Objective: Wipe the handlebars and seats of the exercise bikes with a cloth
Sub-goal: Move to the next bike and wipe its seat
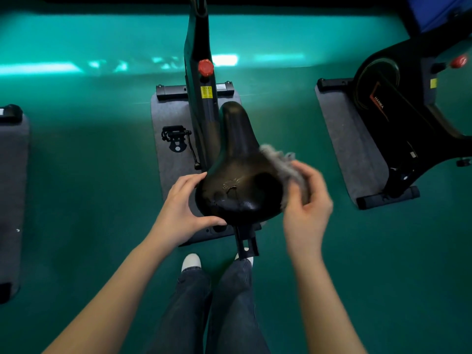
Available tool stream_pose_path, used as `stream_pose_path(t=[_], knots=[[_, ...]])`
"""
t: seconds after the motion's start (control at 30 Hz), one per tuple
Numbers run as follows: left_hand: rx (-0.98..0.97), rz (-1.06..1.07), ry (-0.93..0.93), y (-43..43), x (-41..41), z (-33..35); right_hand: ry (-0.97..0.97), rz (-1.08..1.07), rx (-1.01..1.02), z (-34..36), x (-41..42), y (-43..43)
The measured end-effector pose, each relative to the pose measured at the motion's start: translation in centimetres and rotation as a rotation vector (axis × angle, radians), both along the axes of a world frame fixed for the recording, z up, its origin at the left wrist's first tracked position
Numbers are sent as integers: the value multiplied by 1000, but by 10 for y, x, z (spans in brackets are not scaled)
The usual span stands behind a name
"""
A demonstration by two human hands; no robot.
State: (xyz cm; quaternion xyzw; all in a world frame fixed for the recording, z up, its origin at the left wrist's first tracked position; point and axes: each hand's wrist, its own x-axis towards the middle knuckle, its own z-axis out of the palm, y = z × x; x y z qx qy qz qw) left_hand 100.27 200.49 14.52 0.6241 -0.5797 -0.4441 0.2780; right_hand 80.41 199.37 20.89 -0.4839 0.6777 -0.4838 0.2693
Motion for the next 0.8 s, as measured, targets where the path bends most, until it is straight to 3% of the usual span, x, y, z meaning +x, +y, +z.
stream_pose_path(t=[0.07,0.2,0.4,0.53,0.6,0.7,0.8], knots=[[5,10,18,1,0,0,52,-32,40,-1,-10,-22],[13,28,45,1,-1,-2,290,151,188,-13,2,-41],[14,54,69,3,-1,-4,482,410,33,-14,44,-9],[-11,69,104,5,-3,-6,459,580,-36,-16,55,19],[-8,93,125,8,-4,-7,345,615,-30,-14,51,26],[13,119,101,12,-4,-8,140,541,24,-1,41,14],[63,141,98,18,-2,-9,170,483,-18,9,36,-26]])
